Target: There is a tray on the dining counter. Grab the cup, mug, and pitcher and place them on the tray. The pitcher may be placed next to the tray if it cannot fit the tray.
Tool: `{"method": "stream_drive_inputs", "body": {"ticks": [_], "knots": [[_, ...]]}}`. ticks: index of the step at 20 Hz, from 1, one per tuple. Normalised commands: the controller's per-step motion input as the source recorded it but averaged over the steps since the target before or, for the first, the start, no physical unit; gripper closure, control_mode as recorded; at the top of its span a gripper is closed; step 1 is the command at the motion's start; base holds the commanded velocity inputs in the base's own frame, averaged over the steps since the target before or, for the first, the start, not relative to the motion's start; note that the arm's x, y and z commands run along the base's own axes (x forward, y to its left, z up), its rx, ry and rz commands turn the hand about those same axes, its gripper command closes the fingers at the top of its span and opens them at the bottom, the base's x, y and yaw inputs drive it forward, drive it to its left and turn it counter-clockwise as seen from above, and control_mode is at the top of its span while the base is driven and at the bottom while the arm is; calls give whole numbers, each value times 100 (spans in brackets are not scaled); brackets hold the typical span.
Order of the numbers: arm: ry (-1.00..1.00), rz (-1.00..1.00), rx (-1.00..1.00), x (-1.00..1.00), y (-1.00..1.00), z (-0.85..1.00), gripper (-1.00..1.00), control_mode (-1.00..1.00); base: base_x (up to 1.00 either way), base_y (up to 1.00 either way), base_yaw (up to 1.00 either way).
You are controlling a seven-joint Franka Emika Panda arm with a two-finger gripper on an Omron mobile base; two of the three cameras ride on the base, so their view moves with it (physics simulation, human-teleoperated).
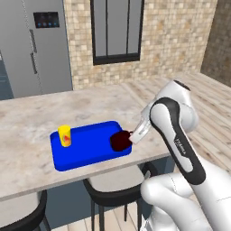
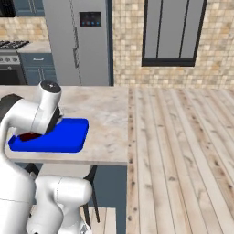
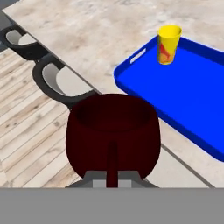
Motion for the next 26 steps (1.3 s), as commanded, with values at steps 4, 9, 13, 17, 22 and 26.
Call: {"method": "stream_drive_inputs", "body": {"ticks": [4,9,13,17,22,26], "knots": [[-8,15,9,38,8,-28,100,-100,0,0,0],[-9,9,8,25,10,-22,100,-100,0,0,0],[-4,10,1,28,24,-21,100,-100,0,0,0],[-1,5,0,47,34,-11,100,-100,0,0,0],[0,4,1,55,15,-19,100,-100,0,0,0],[0,4,1,62,15,-31,100,-100,0,0,0]]}}
